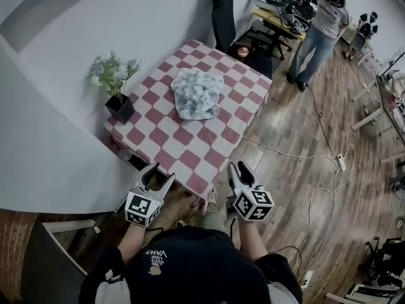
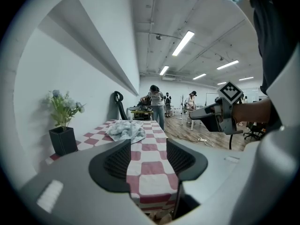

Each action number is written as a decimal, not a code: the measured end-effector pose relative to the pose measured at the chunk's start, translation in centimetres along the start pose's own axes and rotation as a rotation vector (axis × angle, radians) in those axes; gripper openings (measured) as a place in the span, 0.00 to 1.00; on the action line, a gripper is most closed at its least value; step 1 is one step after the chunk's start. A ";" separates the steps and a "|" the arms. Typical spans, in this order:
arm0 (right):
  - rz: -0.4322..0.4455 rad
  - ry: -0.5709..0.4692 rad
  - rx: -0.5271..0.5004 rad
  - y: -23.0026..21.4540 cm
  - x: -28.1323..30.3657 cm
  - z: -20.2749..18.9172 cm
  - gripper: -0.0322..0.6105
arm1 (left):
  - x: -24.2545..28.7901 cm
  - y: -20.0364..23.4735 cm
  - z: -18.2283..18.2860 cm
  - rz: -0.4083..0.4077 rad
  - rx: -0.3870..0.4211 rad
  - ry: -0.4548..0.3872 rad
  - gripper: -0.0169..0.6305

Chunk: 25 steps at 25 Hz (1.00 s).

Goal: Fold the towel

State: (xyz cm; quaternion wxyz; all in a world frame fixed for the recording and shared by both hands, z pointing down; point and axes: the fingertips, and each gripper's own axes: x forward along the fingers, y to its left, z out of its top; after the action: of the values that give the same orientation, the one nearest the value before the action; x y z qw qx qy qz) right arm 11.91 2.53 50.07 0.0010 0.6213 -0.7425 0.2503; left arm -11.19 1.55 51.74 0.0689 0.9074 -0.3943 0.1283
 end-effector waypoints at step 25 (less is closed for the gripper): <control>0.215 0.248 -0.025 -12.7 19.7 6.5 0.26 | 32.0 2.4 4.3 0.116 0.417 0.231 0.36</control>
State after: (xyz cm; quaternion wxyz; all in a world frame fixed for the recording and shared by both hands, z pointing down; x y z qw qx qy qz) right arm 21.19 -19.37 55.25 0.0736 0.5025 -0.8020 0.3144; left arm 8.78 -23.40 56.90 -0.0826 0.8571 -0.4002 0.3135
